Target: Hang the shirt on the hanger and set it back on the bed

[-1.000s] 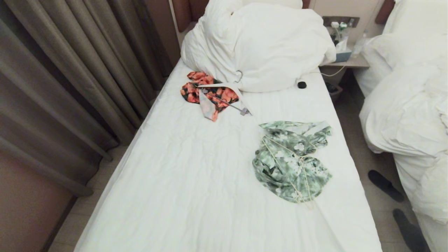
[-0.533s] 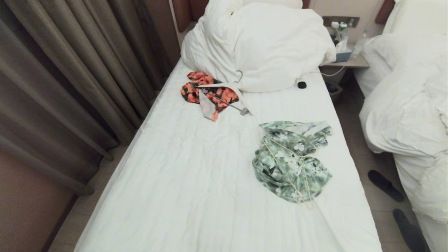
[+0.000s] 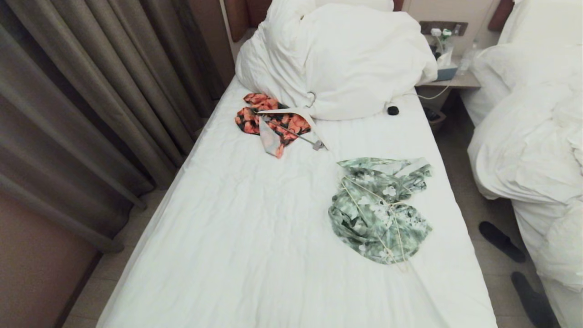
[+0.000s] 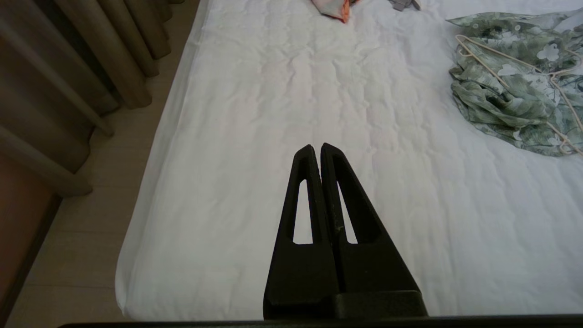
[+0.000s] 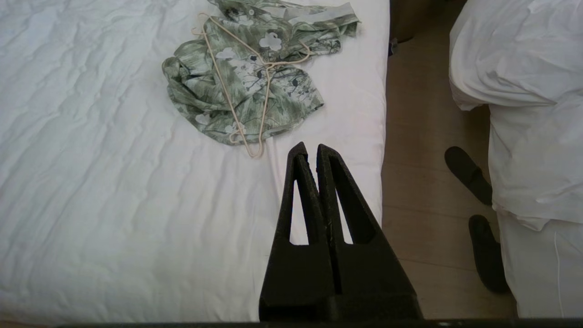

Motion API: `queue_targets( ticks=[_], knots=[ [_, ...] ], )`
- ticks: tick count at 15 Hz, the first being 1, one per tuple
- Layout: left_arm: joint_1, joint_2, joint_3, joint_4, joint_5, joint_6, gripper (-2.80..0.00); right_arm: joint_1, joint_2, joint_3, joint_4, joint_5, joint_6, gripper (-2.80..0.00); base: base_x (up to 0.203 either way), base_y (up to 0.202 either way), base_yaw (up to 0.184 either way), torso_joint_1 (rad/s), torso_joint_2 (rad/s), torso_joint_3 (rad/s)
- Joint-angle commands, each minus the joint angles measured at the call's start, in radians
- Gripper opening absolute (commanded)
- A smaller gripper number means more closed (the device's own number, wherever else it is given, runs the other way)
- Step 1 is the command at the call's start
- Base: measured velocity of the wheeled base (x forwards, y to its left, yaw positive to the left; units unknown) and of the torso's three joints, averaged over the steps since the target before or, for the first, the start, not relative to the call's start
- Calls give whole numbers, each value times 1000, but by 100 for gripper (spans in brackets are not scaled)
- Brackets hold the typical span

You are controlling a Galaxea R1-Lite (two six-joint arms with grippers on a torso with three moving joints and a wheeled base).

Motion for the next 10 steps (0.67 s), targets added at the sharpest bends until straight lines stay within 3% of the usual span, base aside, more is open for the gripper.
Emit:
queue_targets(
  ticks=[1, 10],
  knots=[
    [0, 2, 0, 0, 0, 0, -280, 1, 2, 0, -1, 0, -1, -280, 0, 0, 0, 0, 0, 0],
    [0, 2, 0, 0, 0, 0, -280, 1, 2, 0, -1, -5, 33, -280, 0, 0, 0, 0, 0, 0]
  ],
)
